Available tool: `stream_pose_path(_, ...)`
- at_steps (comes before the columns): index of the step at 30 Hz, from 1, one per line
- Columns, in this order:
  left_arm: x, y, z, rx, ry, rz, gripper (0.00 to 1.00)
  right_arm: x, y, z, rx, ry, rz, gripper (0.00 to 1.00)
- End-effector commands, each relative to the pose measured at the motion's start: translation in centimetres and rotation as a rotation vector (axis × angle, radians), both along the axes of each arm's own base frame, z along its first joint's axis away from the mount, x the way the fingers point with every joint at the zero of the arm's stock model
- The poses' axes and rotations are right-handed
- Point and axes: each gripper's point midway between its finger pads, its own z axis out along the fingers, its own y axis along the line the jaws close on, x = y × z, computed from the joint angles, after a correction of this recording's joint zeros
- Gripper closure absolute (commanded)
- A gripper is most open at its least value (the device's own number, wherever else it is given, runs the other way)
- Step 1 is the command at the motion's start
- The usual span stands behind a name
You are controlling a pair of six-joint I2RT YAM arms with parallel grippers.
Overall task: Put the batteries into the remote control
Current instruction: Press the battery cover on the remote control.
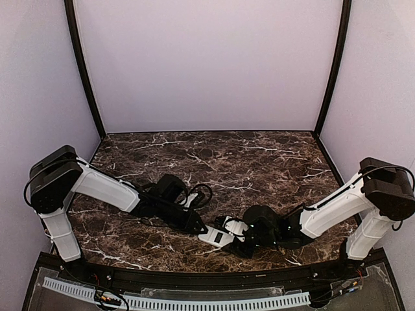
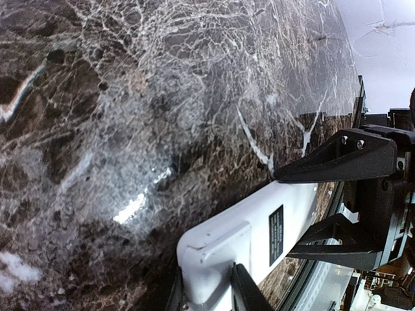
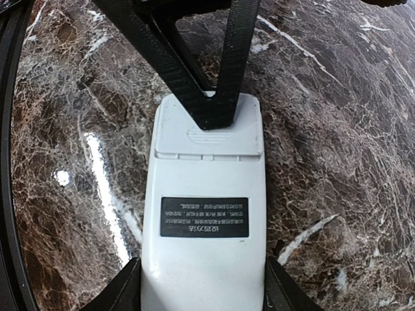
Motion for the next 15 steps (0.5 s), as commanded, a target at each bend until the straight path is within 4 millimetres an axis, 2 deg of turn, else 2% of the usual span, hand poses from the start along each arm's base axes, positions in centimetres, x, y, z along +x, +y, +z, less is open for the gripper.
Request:
stream_pose_path(1,-7.9,1.1,-5.4,0.117,0.191,-0.176,0.73,1.7,3.0,3.3,0.133,-0.114,-0.001,1.0)
stream_pose_path(10,-7.7,1.2,-5.3,0.13,0.178,-0.186,0.69,1.7,2.2,3.0,0.114,-0.118,-0.007,1.0)
stream_pose_path(15,-6.7,1.3,-4.8,0.127,0.146,-0.169,0.67,1.4,2.0,2.6,0.105,-0.108,-0.001,1.0)
